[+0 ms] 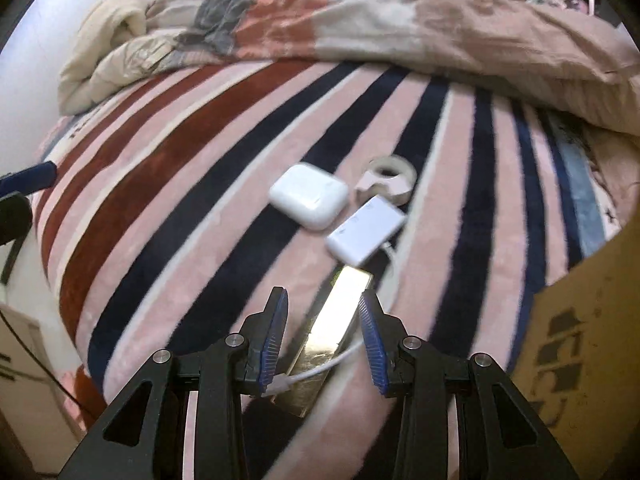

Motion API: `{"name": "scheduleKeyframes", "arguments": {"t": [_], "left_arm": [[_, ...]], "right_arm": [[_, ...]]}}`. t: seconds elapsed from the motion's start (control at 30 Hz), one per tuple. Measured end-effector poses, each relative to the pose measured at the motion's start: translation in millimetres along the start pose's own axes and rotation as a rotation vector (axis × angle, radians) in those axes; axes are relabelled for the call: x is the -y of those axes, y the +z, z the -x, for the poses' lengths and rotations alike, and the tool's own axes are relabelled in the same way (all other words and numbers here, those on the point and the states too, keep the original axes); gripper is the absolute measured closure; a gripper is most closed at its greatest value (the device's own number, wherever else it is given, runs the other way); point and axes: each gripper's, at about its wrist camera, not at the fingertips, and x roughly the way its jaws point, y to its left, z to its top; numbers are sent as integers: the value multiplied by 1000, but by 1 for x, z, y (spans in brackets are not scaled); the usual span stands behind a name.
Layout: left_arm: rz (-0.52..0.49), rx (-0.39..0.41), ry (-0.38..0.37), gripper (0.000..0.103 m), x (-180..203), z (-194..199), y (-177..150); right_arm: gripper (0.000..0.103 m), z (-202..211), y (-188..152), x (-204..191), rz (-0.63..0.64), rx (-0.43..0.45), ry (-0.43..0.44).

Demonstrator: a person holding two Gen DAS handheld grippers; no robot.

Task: Organize rigid objects
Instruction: 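Grasp the gold bar-shaped item with the right gripper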

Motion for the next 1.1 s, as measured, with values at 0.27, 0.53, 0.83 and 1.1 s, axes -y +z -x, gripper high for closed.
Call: {"name": "scheduleKeyframes", "arguments": {"t": [0.27,0.53,0.83,1.1], "left_arm": [[7,11,8,31,0,8,0],[19,9,25,31,-3,13,-3],[14,3,34,31,0,15,-3],[13,-11,64,31,1,23,-10]], "right_arm": [[94,-3,10,-28,81,-9,130],[74,-6,2,-28,104,-38,58],[70,-6,-13,-26,114,-104,228],[71,-5,-21,-43,180,-95,241]]}}
